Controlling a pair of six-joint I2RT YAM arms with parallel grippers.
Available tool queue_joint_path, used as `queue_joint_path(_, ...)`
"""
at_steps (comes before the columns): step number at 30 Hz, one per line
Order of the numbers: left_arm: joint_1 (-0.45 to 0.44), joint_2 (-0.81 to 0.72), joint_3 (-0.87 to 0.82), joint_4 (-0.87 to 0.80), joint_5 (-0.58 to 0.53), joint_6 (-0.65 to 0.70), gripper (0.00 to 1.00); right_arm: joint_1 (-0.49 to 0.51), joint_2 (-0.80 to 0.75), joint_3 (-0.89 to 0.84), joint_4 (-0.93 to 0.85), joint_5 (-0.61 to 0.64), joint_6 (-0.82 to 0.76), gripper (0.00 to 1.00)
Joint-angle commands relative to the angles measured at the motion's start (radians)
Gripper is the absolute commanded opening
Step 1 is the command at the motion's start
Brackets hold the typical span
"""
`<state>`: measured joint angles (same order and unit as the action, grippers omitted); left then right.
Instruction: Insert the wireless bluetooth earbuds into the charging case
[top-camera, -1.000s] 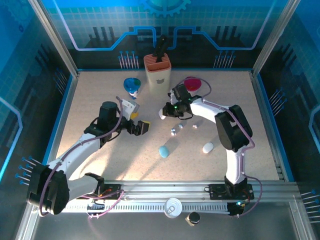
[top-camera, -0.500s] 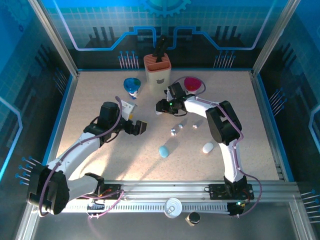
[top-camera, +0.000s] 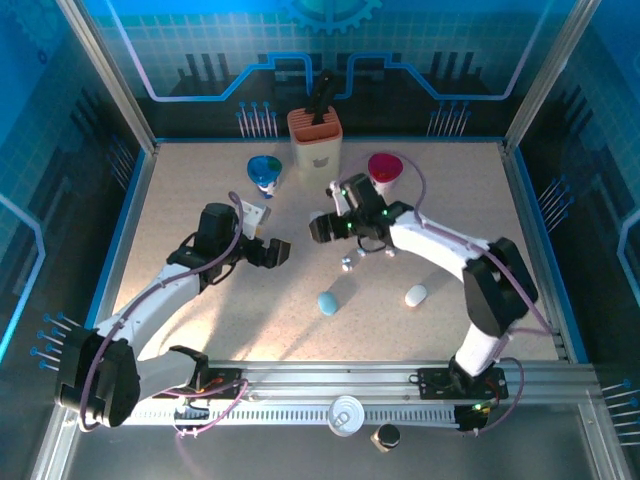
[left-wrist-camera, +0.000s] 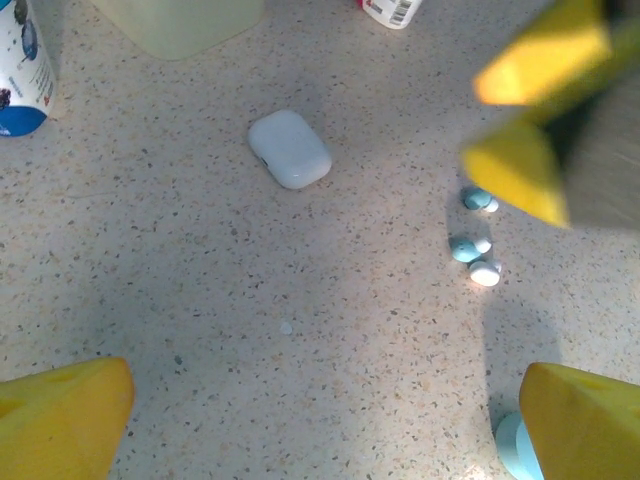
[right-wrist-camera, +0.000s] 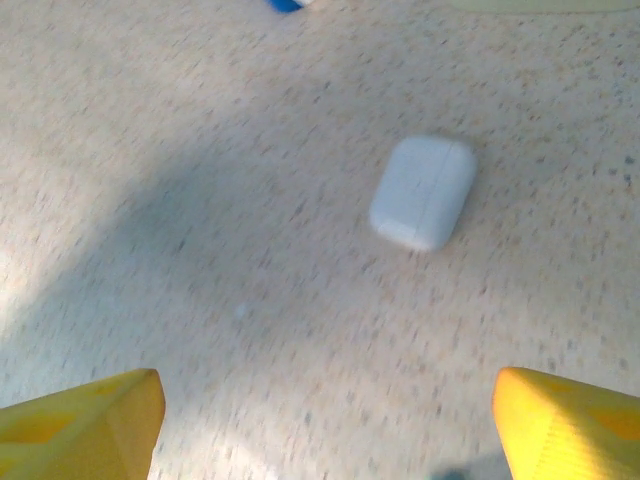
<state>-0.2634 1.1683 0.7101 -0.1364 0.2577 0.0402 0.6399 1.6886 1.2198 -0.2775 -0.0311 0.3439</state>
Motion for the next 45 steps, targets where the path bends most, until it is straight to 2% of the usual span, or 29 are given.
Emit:
queue_joint_path(1, 0.022, 0.025, 0.026, -0.006, 0.001, -0.051, 0.99, 0.079, -0.109, -0.118, -0.043, 0.114, -0.026, 0.85)
queue_joint_path(6, 0.03, 0.049, 0.025, -0.011, 0.023, -0.062, 0.99, 0.232, -0.211, -0.253, -0.06, 0.178, 0.08, 0.85)
queue_joint_path(9, 0.03, 0.055, 0.024, -0.019, 0.032, -0.071, 0.99, 0.303, -0.199, -0.278, -0.105, 0.197, 0.144, 0.85)
queue_joint_path(12, 0.03, 0.038, 0.012, -0.028, -0.034, -0.128, 0.99, 0.341, -0.153, -0.283, -0.112, 0.202, 0.193, 0.84)
queue_joint_path(18, 0.031, 0.017, -0.002, -0.043, -0.097, -0.08, 0.99, 0.349, -0.055, -0.247, -0.15, 0.192, 0.213, 0.81)
queue_joint_path(25, 0.03, 0.039, 0.01, -0.043, -0.082, -0.086, 0.99, 0.362, 0.005, -0.228, -0.19, 0.174, 0.241, 0.74)
queue_joint_path(31, 0.03, 0.047, 0.015, -0.047, -0.063, -0.091, 0.99, 0.368, 0.031, -0.226, -0.195, 0.169, 0.248, 0.61)
queue_joint_path(36, 0.029, 0.045, 0.014, -0.05, -0.06, -0.091, 0.99, 0.368, 0.036, -0.217, -0.196, 0.177, 0.233, 0.47)
queue_joint_path(45, 0.03, 0.032, 0.005, -0.046, 0.003, -0.041, 0.99, 0.348, -0.014, -0.222, -0.179, 0.144, 0.09, 0.35)
